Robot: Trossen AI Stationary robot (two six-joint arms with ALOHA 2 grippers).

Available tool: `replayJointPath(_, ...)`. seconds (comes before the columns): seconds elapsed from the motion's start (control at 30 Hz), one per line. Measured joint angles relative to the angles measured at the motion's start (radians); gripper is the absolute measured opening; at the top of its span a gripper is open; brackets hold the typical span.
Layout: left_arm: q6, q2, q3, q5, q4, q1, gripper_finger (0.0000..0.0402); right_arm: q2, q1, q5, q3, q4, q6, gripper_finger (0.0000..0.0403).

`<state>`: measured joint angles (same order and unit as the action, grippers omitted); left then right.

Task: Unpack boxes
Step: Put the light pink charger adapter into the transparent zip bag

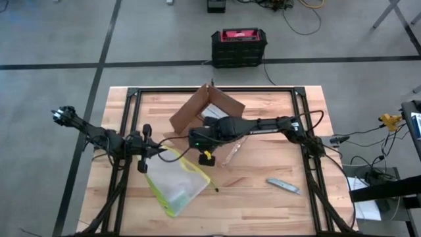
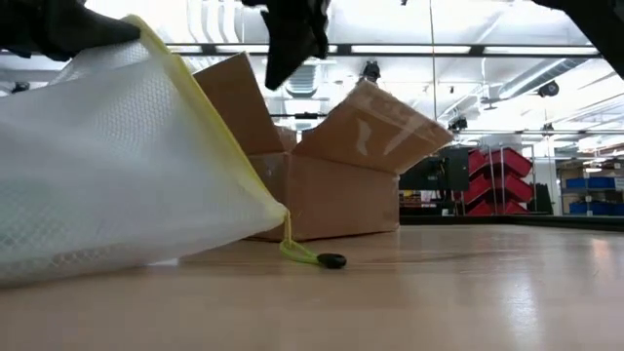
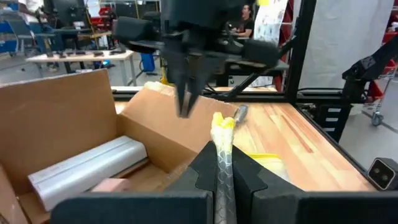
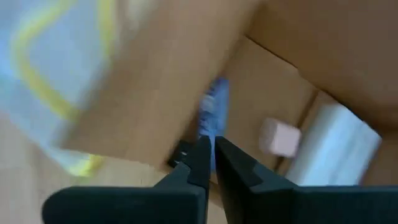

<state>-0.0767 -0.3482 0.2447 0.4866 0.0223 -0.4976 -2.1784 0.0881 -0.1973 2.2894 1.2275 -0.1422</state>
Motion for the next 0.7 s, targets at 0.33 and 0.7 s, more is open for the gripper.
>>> replayJointPath(0.33,-0.011,-0.036,0.000,-0.006,-0.001,0.000,0.0000,0.003,-0.174,0.038,-0.213,-0.082,0.156,0.0097)
replayJointPath(0.7,-0.061,-0.056,0.000,0.002,0.000,0.000,0.0000,-0.001,-0.272,0.196,-0.403,-0.330,0.960,0.0212)
